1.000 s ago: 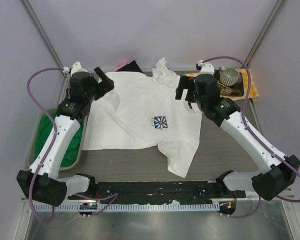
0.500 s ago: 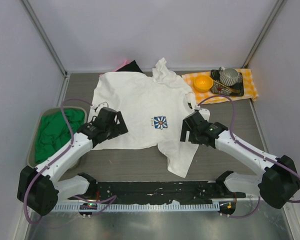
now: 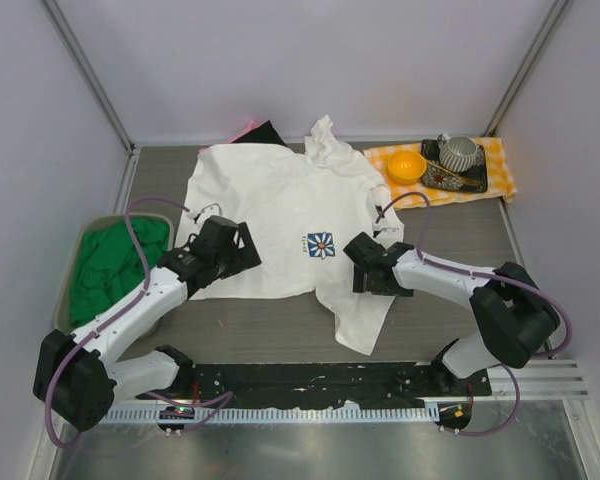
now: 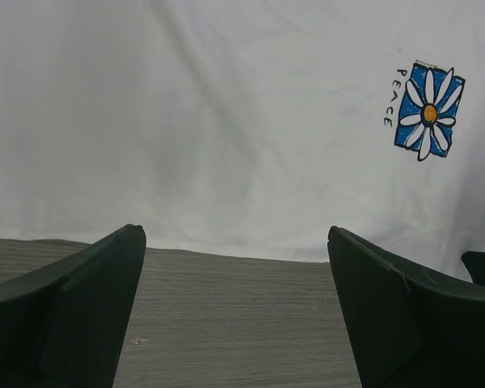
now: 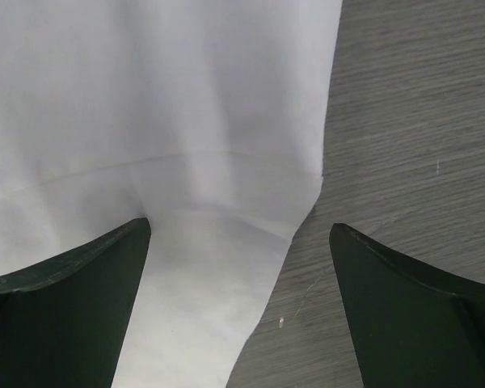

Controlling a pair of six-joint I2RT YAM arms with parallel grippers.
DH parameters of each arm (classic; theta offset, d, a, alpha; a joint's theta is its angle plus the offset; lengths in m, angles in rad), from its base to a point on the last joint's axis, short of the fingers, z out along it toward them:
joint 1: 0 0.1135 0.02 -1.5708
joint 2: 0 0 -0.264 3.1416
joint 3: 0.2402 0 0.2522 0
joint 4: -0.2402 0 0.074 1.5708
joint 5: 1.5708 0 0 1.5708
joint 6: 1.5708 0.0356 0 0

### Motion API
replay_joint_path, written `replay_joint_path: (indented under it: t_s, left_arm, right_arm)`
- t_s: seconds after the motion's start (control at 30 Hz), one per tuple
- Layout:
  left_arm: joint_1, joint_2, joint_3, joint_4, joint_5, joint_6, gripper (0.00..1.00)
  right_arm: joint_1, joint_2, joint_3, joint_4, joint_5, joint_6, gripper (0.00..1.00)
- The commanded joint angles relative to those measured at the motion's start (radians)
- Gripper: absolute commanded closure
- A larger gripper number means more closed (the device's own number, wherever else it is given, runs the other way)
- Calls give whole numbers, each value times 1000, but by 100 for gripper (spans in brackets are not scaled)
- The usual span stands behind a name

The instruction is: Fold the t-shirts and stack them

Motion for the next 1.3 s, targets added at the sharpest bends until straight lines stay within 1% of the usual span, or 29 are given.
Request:
replay_joint_path:
  t_s: [0.0, 0.1, 0.27, 0.3, 0.37, 0.5, 0.6, 0.67, 0.73, 0.87, 0.97, 1.0, 1.07, 1.1, 1.13, 1.17, 1.2, 1.27]
  left_arm:
    - [-5, -2, -9, 60, 11, 15, 0]
    - [-5, -1, -15, 74, 28, 25, 0]
    - [-5, -8, -30, 85, 42, 37, 0]
    - [-5, -11, -32, 83, 43, 35, 0]
    - [-5, -18, -46, 89, 53, 38, 0]
    - [-5, -39, -75, 92, 65, 37, 0]
    - [-5, -68, -98, 94, 74, 34, 0]
    - [-5, -91, -107, 94, 82, 28, 0]
    - [-5, -102, -115, 99, 86, 25, 0]
    - [-7, -116, -116, 86, 86, 29, 0]
    - [-10, -131, -121, 66, 100, 11, 0]
    - [-13, -142, -121, 48, 93, 8, 0]
    - [-19, -149, -115, 4, 21, -9, 0]
    - [-19, -153, -110, -21, -28, -20, 0]
    - [-19, -153, -95, -89, -71, -31, 0]
    - [-19, -151, -89, -114, -160, -41, 0]
    - [-19, -145, -87, -142, -193, -73, 0]
    - [-18, -139, -98, -164, -234, -86, 0]
  right_arm:
    - [15, 53, 32, -10, 106, 61, 0]
    - [15, 100, 42, -51, 145, 93, 0]
    - [18, 146, 46, -178, 241, 182, 0]
    - [16, 151, 48, -203, 255, 229, 0]
    - [19, 166, 64, -270, 268, 260, 0]
    - [19, 185, 100, -462, 341, 435, 0]
    - [19, 200, 117, -583, 383, 518, 0]
    - [19, 211, 117, -629, 384, 579, 0]
    - [22, 228, 117, -648, 358, 590, 0]
    - [24, 237, 124, -679, 370, 633, 0]
    - [57, 212, 193, -734, 387, 665, 0]
    - [70, 202, 221, -772, 395, 670, 0]
    - [105, 153, 302, -792, 410, 652, 0]
    - [114, 130, 322, -771, 409, 634, 0]
    - [119, 79, 345, -755, 403, 617, 0]
    - [119, 53, 348, -734, 398, 597, 0]
    - [119, 32, 348, -675, 389, 545, 0]
    - [125, -34, 332, -608, 358, 493, 0]
